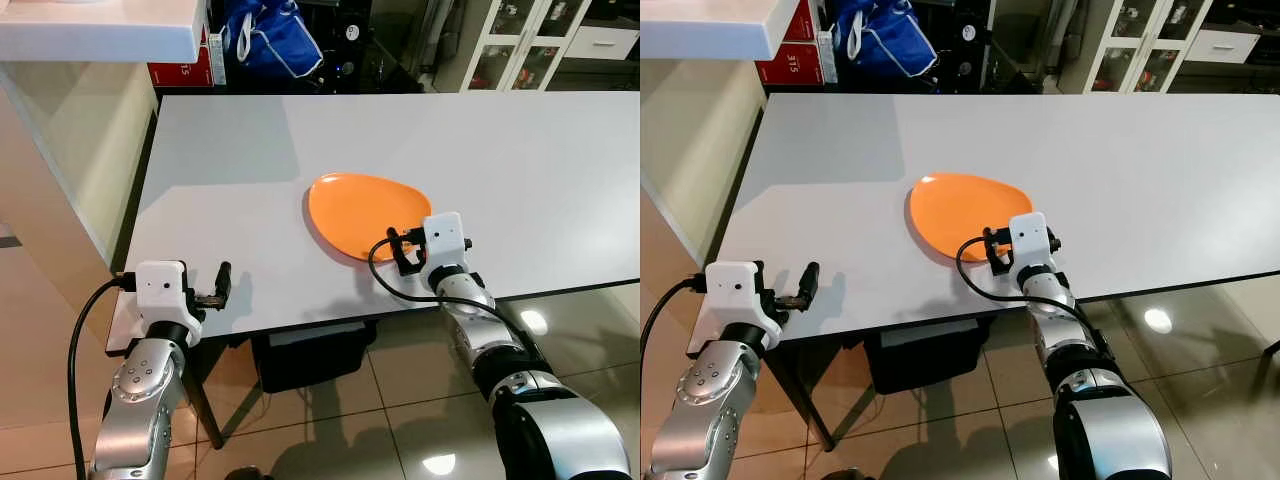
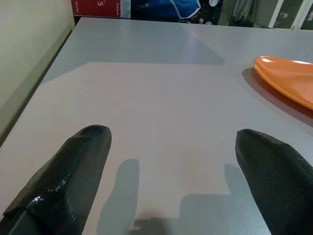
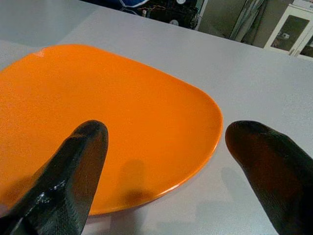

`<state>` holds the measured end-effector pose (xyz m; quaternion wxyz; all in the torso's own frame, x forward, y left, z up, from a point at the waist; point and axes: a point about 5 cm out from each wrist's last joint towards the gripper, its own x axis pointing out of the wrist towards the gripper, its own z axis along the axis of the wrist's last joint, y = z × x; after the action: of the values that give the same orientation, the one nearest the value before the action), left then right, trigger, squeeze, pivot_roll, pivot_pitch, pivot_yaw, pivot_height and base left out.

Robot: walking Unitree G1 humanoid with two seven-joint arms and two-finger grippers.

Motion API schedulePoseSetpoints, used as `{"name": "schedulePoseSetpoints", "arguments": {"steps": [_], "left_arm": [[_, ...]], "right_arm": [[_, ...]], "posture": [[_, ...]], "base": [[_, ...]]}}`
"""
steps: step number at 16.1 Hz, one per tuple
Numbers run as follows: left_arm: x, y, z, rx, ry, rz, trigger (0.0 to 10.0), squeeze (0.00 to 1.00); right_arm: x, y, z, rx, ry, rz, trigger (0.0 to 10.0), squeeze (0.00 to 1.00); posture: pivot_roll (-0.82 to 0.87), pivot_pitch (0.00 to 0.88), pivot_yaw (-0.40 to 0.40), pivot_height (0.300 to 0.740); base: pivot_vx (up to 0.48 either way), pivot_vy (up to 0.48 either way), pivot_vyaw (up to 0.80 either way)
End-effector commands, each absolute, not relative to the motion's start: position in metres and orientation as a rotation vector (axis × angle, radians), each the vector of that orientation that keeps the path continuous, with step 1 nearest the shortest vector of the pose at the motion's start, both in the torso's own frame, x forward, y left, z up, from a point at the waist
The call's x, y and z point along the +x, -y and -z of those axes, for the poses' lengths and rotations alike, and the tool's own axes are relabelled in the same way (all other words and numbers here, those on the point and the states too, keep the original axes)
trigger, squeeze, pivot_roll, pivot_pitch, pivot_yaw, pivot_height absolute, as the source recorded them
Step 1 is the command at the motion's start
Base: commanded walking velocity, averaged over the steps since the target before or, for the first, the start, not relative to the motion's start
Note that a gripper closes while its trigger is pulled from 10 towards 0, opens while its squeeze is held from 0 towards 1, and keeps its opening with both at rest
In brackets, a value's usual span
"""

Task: Setting the table

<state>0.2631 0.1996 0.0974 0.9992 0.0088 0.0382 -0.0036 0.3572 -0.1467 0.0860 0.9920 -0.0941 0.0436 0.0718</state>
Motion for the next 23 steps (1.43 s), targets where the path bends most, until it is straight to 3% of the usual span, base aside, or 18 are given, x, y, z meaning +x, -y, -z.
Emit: {"name": "schedulePoseSetpoints", "arguments": {"steps": [1, 3, 13, 23], "left_arm": [[0.2648, -0.1957, -0.098, 0.016, -0.073, 0.018, 10.0, 0.0], [0.2649, -0.1946, -0.0981, 0.007, -0.072, 0.023, 10.0, 0.0], [0.2659, -0.1889, -0.0997, -0.031, -0.067, 0.055, 10.0, 0.0], [0.2651, -0.1882, -0.102, 0.018, -0.044, 0.066, 10.0, 0.0]], "right_arm": [[0.358, 0.1522, -0.0856, -0.192, -0.104, -0.124, 10.0, 0.0], [0.3578, 0.1526, -0.0849, -0.193, -0.108, -0.122, 10.0, 0.0], [0.3551, 0.1592, -0.0802, -0.198, -0.129, -0.105, 10.0, 0.0], [0.3529, 0.1603, -0.0768, -0.198, -0.14, -0.099, 10.0, 0.0]], "posture": [[0.24, 0.0, -0.07, 0.74], [0.24, 0.003, -0.07, 0.74], [0.23, 0.012, -0.066, 0.74], [0.22, 0.021, -0.06, 0.74]], "base": [[0.0, 0.0, 0.0], [0.0, 0.0, 0.0], [0.0, 0.48, 0.0], [-0.033, 0.0, 0.0]]}}
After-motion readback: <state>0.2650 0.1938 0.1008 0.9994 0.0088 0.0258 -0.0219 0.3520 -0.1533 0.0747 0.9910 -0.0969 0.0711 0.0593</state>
